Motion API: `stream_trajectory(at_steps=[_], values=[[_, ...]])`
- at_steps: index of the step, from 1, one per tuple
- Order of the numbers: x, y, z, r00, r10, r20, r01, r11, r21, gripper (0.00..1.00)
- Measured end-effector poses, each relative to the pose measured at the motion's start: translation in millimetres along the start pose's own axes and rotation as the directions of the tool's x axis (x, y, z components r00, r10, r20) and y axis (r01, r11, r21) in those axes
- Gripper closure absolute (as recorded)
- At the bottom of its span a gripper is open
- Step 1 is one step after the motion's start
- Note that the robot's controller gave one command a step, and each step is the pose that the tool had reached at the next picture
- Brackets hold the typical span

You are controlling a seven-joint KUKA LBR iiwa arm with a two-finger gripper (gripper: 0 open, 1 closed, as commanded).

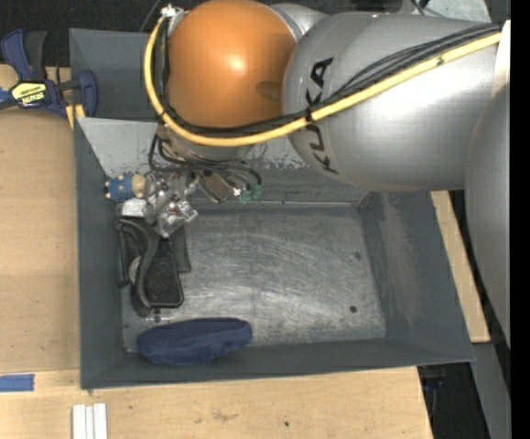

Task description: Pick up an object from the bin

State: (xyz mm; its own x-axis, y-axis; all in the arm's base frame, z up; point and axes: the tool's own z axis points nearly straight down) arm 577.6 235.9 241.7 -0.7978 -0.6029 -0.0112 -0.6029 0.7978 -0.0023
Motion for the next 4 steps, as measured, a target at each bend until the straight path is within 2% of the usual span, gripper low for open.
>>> stream_trajectory(at_steps=[1, 2, 3, 4], values=[[20.6, 9.0, 76.6, 0.977, 0.211, -0.015, -0.211, 0.977, 0.0, 1.0], [19.2, 8.5, 74.1, 0.977, 0.211, -0.01, -0.211, 0.977, 0.0, 0.0], [39.1, 10.7, 112.0, 0.999, -0.048, -0.013, 0.048, 0.999, -0.004, 0.0], [4.5, -28.4, 150.4, 0.984, -0.18, -0.002, 0.18, 0.984, -0.009, 0.0]])
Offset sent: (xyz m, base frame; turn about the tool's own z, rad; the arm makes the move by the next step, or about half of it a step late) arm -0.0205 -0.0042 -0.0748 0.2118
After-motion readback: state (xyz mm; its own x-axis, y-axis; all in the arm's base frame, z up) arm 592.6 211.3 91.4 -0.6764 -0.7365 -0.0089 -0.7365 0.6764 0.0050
